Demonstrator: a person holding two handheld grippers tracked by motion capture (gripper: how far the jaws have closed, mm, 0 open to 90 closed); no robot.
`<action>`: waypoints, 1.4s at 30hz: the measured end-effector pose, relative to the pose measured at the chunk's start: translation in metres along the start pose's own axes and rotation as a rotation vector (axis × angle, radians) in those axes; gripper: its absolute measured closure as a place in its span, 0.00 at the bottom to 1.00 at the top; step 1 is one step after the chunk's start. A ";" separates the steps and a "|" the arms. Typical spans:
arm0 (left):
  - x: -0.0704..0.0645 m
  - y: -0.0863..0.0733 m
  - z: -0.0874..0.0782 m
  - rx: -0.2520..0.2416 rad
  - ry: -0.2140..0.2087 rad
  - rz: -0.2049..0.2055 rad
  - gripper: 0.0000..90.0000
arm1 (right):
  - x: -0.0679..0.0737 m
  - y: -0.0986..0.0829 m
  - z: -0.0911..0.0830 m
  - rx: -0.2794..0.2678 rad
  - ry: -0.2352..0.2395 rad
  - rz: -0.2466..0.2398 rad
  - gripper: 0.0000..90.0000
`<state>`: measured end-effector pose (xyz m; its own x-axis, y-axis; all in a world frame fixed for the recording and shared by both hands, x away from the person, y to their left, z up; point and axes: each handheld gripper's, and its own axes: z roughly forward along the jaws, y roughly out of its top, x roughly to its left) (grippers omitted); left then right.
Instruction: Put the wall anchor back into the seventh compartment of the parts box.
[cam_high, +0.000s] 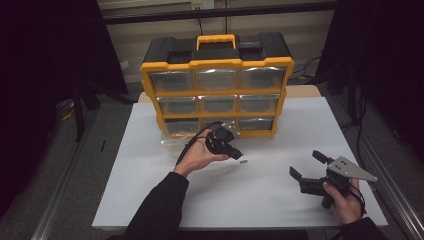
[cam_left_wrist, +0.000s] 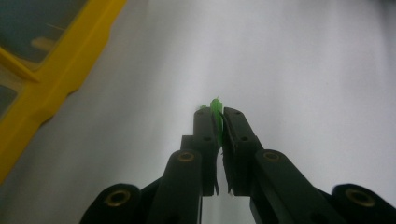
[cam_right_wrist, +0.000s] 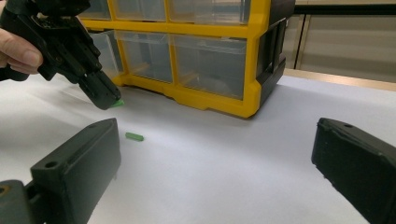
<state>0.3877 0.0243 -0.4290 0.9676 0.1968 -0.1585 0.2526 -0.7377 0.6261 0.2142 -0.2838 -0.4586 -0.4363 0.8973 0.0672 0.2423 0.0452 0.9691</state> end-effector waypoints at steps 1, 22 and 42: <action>0.001 0.000 -0.002 0.000 0.003 0.001 0.94 | 0.000 0.000 0.000 0.000 0.000 0.000 0.01; 0.004 -0.005 -0.033 -0.110 0.073 -0.014 0.94 | 0.000 0.000 0.000 0.002 -0.001 -0.001 0.01; 0.007 -0.016 -0.081 -0.252 0.100 -0.052 0.94 | 0.000 0.000 0.000 -0.002 -0.002 0.000 0.01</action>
<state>0.3900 0.0897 -0.3782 0.9448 0.3022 -0.1267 0.2799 -0.5432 0.7915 0.2143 -0.2837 -0.4586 -0.4347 0.8981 0.0666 0.2409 0.0447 0.9695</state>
